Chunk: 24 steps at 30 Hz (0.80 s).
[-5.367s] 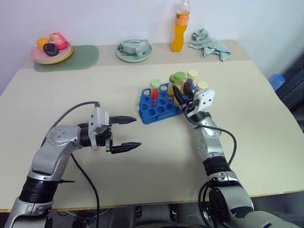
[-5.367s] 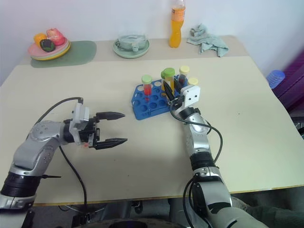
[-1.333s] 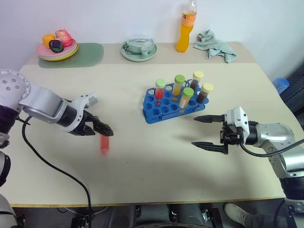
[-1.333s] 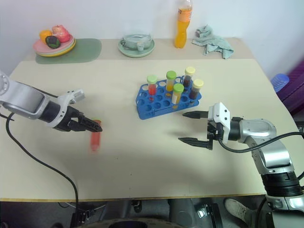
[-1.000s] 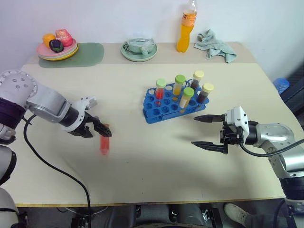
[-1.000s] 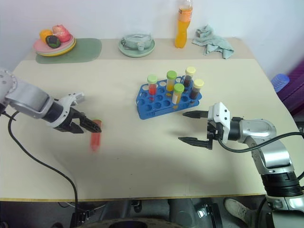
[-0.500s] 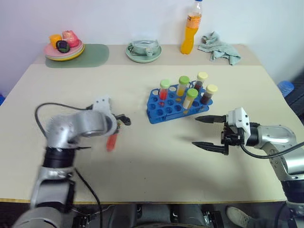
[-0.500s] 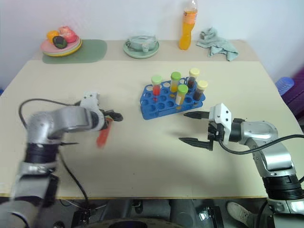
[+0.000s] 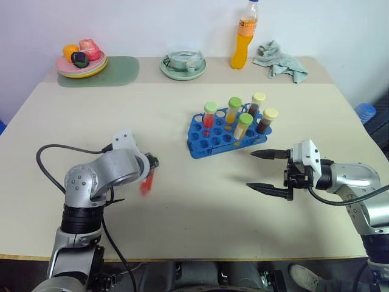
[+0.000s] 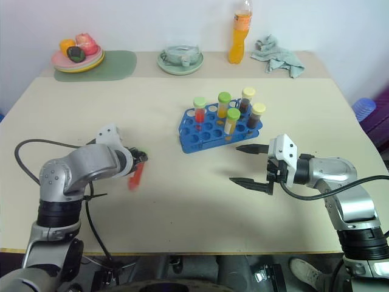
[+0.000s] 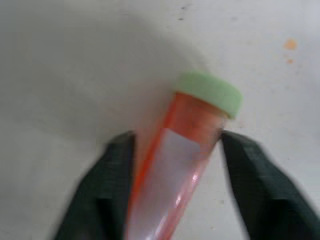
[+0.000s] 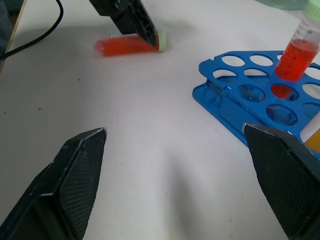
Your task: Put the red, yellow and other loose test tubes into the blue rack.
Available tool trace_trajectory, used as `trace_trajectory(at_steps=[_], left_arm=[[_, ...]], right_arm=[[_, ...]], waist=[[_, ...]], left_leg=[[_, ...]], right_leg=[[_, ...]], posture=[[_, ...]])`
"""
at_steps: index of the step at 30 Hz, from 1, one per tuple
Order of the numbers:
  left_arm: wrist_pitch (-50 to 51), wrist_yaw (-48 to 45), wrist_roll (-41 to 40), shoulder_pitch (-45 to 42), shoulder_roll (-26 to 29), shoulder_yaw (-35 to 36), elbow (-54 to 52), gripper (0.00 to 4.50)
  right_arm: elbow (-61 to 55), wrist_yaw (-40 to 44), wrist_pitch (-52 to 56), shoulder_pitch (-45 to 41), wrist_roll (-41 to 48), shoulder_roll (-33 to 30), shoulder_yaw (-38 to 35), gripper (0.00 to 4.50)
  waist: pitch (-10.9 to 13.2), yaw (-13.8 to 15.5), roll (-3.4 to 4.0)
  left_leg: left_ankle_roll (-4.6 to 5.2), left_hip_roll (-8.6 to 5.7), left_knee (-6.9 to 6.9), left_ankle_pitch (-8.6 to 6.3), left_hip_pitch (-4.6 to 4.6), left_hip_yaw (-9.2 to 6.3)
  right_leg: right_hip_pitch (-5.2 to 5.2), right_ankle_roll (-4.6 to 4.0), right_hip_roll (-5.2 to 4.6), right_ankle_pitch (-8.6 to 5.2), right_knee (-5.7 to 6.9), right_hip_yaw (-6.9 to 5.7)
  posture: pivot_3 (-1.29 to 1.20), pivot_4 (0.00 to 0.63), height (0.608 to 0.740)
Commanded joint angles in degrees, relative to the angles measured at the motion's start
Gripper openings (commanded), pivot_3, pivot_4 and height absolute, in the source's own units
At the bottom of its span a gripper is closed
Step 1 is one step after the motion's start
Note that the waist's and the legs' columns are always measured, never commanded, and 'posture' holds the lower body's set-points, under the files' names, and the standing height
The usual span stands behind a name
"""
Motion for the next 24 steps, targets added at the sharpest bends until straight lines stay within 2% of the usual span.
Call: trace_trajectory(at_steps=[1, 8, 11, 13, 22, 24], left_arm=[[1.52, 2.99, 0.05, -1.17, 1.19, 1.67, 0.1, 2.73], [3.96, 2.99, 0.05, -1.72, 1.74, 3.64, 2.31, 2.73], [4.72, 2.99, 0.05, -2.24, 2.21, 4.03, 3.42, 1.89], [5.55, 2.99, 0.05, -2.57, 2.19, 4.6, 4.22, 0.99], [12.58, 0.88, 0.05, -5.98, 1.82, 9.18, 9.0, 0.99], [17.4, -12.99, 0.05, -6.83, 6.4, 8.68, 9.73, 0.99]], right_arm=[[-1.33, 0.02, -0.2, -0.92, 1.04, 0.09, -1.21, 4.5], [-0.94, 0.13, -0.28, -1.7, 0.81, 0.3, -0.76, 4.5], [-0.77, 0.19, -0.34, -1.93, 0.72, 0.33, -0.74, 4.5], [-0.69, 0.24, -0.36, -2.0, 0.71, 0.31, -0.82, 4.5], [-0.35, 0.09, -0.65, -2.23, 0.37, 0.67, -0.53, 4.5], [-0.41, -0.17, -0.66, -2.36, 0.18, 0.98, -0.28, 4.5]], waist=[[0.0, -0.02, 0.0], [0.0, -0.06, 0.0], [0.0, -0.04, 0.0], [0.0, -0.03, -0.01], [0.02, -0.02, -0.04], [0.05, -0.11, -0.08]], left_leg=[[0.0, 0.0, 0.01, 0.0, 0.0, 0.0], [0.0, 0.03, 0.01, 0.0, 0.0, 0.0], [0.0, 0.02, 0.01, 0.0, 0.0, 0.0], [0.0, 0.03, 0.01, 0.0, 0.0, -0.01], [-0.01, 0.04, 0.01, 0.0, 0.0, -0.01], [-0.01, 0.03, 0.01, 0.0, 0.0, 0.0]], right_leg=[[0.01, 0.0, 0.0, 0.0, -0.01, 0.0], [0.02, 0.01, 0.05, 0.0, -0.01, 0.0], [0.02, 0.01, 0.05, 0.0, -0.01, 0.0], [0.02, 0.01, 0.06, 0.0, -0.01, 0.0], [0.02, 0.02, 0.09, 0.01, -0.02, 0.0], [0.02, 0.03, 0.1, 0.01, -0.01, 0.0]], posture=[[0.0, 0.15, 0.74], [0.0, 0.15, 0.74], [0.0, 0.15, 0.74], [0.0, 0.15, 0.74], [0.0, 0.15, 0.74], [0.0, 0.15, 0.74]])
